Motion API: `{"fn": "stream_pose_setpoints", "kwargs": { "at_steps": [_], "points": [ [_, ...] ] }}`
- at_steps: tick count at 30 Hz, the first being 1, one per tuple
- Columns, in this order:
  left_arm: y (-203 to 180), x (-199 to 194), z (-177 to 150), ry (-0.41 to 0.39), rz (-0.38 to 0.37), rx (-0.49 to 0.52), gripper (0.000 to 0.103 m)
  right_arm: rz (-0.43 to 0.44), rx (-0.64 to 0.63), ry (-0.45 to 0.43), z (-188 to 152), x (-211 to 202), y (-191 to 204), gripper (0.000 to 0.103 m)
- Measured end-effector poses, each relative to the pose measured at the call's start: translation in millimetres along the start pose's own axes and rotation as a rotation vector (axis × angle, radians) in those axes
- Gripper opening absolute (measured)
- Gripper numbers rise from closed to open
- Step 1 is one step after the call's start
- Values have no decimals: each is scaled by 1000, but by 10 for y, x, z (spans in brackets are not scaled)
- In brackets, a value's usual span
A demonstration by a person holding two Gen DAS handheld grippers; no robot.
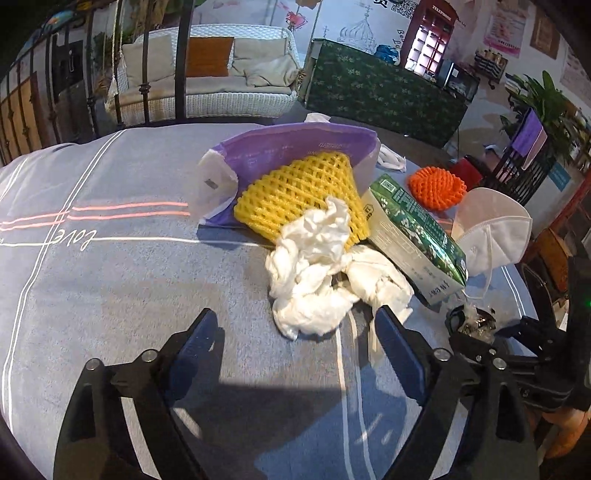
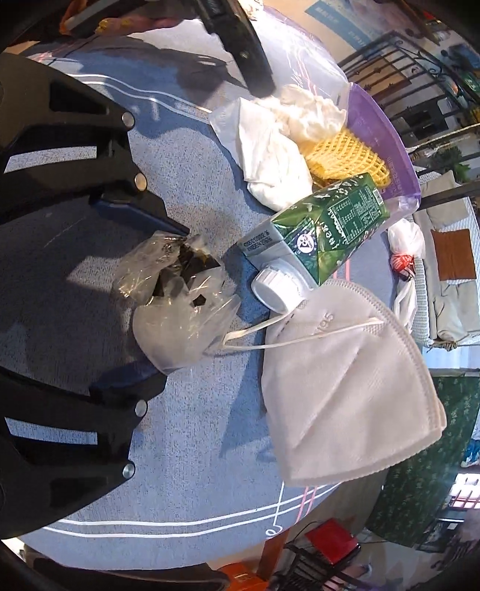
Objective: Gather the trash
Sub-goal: 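Grasp the crumpled tissues with the left tool while the right tool grasps the plastic bag, then carry the plastic bag over the bin and open the right tool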
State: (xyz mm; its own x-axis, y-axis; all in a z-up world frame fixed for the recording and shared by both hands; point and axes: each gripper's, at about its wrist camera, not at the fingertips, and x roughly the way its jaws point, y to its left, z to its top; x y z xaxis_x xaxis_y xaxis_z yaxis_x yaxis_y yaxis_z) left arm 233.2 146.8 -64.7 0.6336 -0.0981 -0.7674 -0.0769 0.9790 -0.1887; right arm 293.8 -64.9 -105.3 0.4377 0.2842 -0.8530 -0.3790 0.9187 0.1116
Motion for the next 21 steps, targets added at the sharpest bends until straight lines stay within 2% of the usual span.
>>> {"fn": "stream_pose_setpoints", "kwargs": {
  "at_steps": [5,7,9,12,15,21],
  "points": [
    [15,152,150,1,-1,-1,72,30,10,-8,-41,-76,-11,53],
    [38,219,201,5,-9,-11,63,28,6,-16,-68,-115,10,52],
    [61,287,229,14,-6,-22,44,35,15,-32,-106,-174,26,52],
    [106,296,205,16,-23,-45,29,42,27,-51,-192,-290,11,51],
    [79,202,136,-9,-3,-27,24,29,20,-68,-228,-354,5,51],
    [73,-48,14,-54,17,-21,23,34,39,-99,-338,-483,-33,51]
  ]
}}
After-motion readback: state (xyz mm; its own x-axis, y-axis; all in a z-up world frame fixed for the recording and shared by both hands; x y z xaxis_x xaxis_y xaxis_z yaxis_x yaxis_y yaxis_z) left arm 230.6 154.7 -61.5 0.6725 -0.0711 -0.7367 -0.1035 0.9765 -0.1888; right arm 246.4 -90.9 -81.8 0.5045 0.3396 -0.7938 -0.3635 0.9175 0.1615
